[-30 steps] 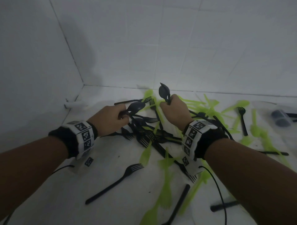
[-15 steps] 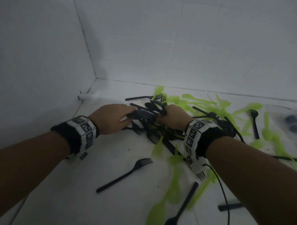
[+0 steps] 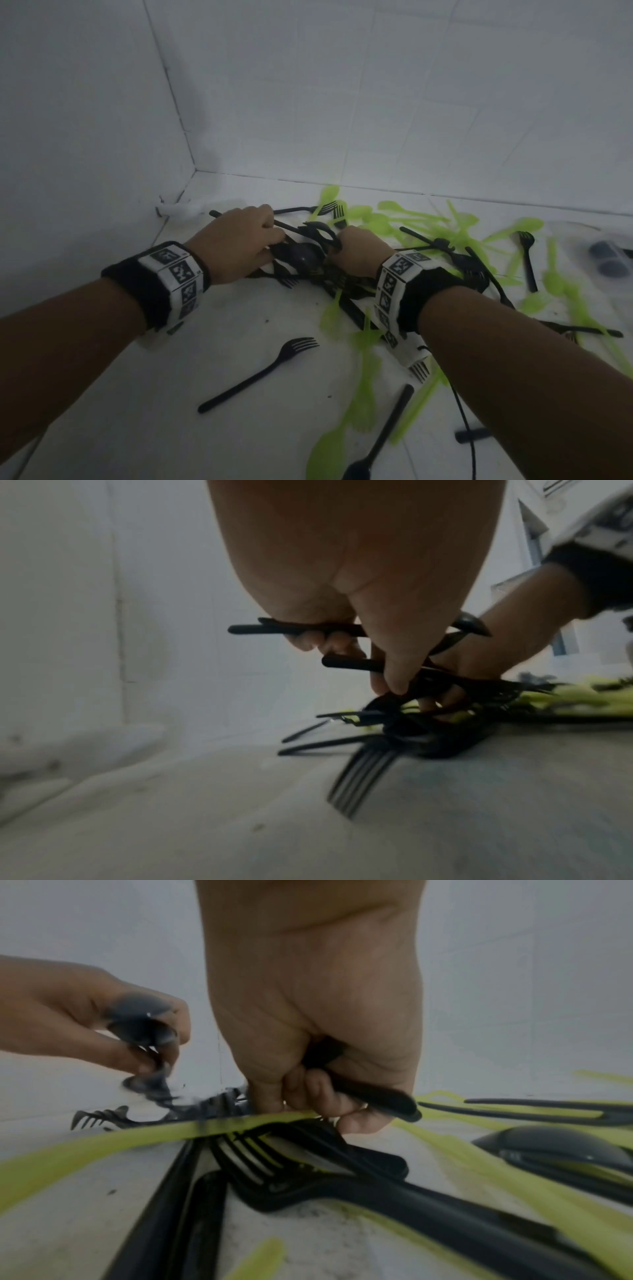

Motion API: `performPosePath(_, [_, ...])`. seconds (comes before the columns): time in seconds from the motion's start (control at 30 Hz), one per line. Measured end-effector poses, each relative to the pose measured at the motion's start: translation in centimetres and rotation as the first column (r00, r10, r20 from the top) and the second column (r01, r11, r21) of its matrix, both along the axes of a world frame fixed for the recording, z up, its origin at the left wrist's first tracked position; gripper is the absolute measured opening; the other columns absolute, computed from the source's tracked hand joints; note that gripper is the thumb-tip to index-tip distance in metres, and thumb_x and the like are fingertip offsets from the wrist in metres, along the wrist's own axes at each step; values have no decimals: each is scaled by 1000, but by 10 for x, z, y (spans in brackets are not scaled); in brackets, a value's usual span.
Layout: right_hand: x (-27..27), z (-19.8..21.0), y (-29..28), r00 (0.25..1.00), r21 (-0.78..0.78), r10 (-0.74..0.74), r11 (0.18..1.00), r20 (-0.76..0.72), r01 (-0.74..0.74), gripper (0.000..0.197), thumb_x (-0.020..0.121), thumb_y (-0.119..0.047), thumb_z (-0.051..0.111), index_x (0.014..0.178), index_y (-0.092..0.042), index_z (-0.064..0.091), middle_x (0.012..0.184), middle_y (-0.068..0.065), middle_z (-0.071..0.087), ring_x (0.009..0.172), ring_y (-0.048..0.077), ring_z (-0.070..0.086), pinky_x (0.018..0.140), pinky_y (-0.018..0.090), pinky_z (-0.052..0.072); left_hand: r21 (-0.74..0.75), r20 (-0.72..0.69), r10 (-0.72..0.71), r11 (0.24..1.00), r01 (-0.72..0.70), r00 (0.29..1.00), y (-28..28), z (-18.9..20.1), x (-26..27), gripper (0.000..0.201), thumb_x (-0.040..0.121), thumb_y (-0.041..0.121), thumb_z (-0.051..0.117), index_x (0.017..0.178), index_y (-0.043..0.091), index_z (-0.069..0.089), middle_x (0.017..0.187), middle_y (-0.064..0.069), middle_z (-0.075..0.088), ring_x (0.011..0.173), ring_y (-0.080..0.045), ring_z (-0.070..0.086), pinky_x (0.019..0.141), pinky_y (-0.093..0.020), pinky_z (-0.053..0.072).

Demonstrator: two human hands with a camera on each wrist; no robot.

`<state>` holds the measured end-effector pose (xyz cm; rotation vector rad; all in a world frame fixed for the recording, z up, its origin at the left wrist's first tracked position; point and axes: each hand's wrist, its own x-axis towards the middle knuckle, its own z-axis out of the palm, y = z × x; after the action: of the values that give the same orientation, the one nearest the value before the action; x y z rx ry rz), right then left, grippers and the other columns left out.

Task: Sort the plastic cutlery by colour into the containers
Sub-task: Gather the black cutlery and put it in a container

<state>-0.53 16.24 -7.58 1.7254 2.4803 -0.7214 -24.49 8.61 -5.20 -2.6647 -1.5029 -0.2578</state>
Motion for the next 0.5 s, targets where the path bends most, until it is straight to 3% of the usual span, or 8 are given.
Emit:
performPosePath(0.07, [1, 1, -1, 1000, -12, 31, 999, 0, -31, 32, 95, -37, 63, 74, -14, 58, 75, 4, 60, 74, 25, 62, 65, 32, 47, -61, 59, 79, 995, -76, 995, -6, 10, -7, 22, 94, 39, 47, 88, 21, 59, 85, 3, 52, 75, -17, 46, 67, -33, 35])
performPosePath(0.17, [3, 3, -3, 999, -20, 18, 1000, -36, -19, 27, 90, -36, 68, 76, -14, 61, 76, 3, 63, 71, 21, 62, 60, 28, 45, -161, 321, 254, 964, -212, 912, -13, 19, -16, 22, 90, 34, 43, 75, 19, 47, 68, 1, 51, 64, -17, 47, 62, -35, 32])
performPosePath(0.23, [4, 5, -6, 1000, -11, 11, 1000, -25, -11, 23, 87, -34, 71, 84, -12, 66, 81, 4, 66, 73, 20, 64, 60, 27, 47, -281, 445, 369, 923, -264, 816, -19, 20, -18, 19, 101, 27, 45, 86, 18, 52, 68, -4, 56, 62, -22, 53, 61, -38, 40])
performPosePath(0.37, [3, 11, -13, 995, 56, 54, 997, 80, -59, 34, 85, -49, 70, 79, -16, 63, 78, 2, 64, 70, 19, 63, 61, 30, 50, -434, 562, 455, 873, -223, 691, -28, 14, -15, 16, 107, 29, 41, 103, 26, 57, 77, 0, 65, 72, -17, 64, 76, -38, 54])
performPosePath(0.43, [5, 14, -15, 997, 70, 59, 996, 52, -62, 30, 85, -48, 69, 79, -20, 60, 79, 1, 63, 72, 19, 62, 62, 29, 48, -483, 617, 495, 852, -203, 612, -30, 12, -13, 19, 106, 21, 40, 106, 29, 57, 79, -1, 66, 71, -17, 65, 74, -38, 55])
performPosePath(0.5, [9, 17, -18, 999, 55, 40, 998, -27, -38, 24, 84, -41, 70, 82, -19, 61, 81, 0, 63, 75, 22, 62, 61, 28, 44, -498, 633, 521, 840, -215, 572, -32, 9, -11, 19, 104, 20, 42, 104, 30, 58, 75, 3, 59, 68, -16, 57, 69, -35, 48])
